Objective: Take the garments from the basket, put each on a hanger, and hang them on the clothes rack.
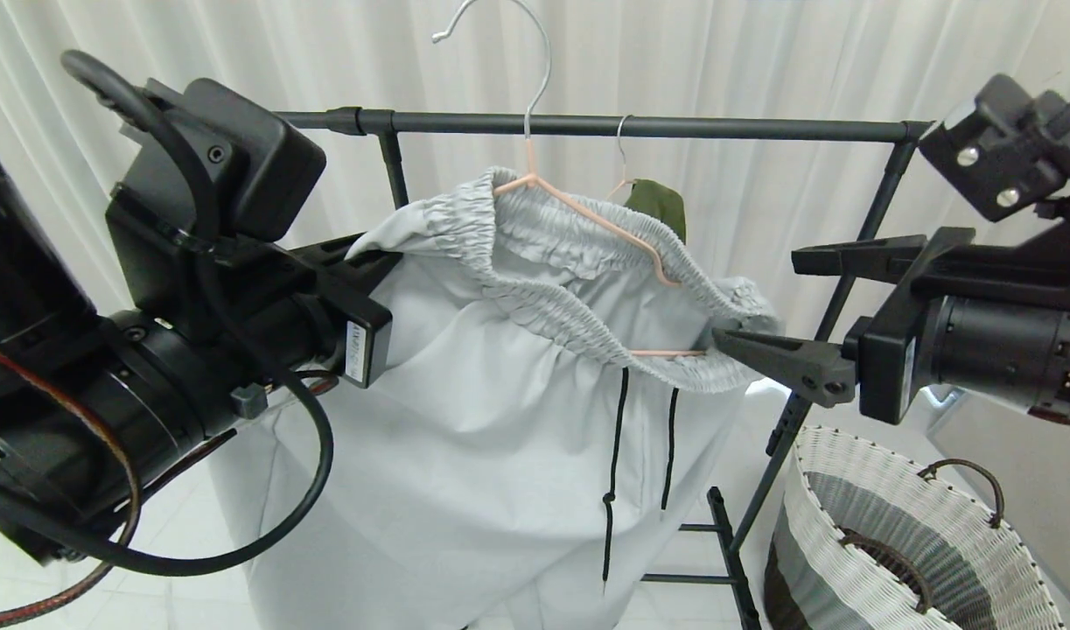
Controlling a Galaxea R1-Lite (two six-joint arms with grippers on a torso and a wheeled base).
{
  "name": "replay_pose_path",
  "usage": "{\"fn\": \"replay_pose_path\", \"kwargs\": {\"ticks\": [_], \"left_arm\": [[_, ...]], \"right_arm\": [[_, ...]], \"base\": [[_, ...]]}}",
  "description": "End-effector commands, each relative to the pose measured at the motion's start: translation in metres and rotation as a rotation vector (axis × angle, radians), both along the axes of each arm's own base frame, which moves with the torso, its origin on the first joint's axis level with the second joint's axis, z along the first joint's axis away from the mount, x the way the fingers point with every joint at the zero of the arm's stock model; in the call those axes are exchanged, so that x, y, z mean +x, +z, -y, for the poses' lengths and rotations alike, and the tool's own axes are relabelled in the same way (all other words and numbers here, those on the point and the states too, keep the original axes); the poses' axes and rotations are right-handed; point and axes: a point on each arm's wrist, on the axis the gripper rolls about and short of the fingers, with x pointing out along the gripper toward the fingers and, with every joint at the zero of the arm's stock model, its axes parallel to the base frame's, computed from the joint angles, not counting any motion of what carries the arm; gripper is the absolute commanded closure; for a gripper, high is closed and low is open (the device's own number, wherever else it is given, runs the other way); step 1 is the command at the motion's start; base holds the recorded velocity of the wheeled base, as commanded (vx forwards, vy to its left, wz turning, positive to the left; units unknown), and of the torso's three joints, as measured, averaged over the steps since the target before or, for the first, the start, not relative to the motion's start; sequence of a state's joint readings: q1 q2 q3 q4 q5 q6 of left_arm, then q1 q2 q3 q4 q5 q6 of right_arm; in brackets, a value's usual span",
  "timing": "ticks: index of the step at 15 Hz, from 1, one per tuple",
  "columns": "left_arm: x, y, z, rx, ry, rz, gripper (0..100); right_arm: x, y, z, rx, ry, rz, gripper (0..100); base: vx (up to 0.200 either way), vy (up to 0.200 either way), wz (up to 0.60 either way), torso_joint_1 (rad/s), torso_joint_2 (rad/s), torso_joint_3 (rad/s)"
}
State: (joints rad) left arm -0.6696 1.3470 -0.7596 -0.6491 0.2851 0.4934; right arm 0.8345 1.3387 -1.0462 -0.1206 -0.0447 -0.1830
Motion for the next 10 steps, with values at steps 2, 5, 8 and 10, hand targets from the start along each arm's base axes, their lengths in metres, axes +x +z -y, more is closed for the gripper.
{"fn": "replay_pose_path", "kwargs": {"ticks": [2, 5, 8, 10], "left_arm": [[-0.002, -0.002, 0.002, 0.002, -0.024, -0.001, 100], [-0.008, 0.0, 0.007, 0.01, -0.096, 0.02, 100], [-0.015, 0.0, 0.006, 0.036, -0.155, 0.039, 100], [-0.016, 0.0, 0.006, 0.039, -0.187, 0.046, 100]], "right_arm": [[0.029, 0.013, -0.011, -0.031, 0.022, -0.037, 0], [0.047, 0.012, -0.029, -0.087, 0.087, -0.076, 0], [0.056, 0.007, -0.039, -0.124, 0.114, -0.072, 0], [0.058, 0.004, -0.043, -0.14, 0.122, -0.07, 0]], "base": [[0.0, 0.0, 0.0, 0.0, 0.0, 0.0], [0.0, 0.0, 0.0, 0.0, 0.0, 0.0], [0.0, 0.0, 0.0, 0.0, 0.0, 0.0], [0.0, 0.0, 0.0, 0.0, 0.0, 0.0]]}}
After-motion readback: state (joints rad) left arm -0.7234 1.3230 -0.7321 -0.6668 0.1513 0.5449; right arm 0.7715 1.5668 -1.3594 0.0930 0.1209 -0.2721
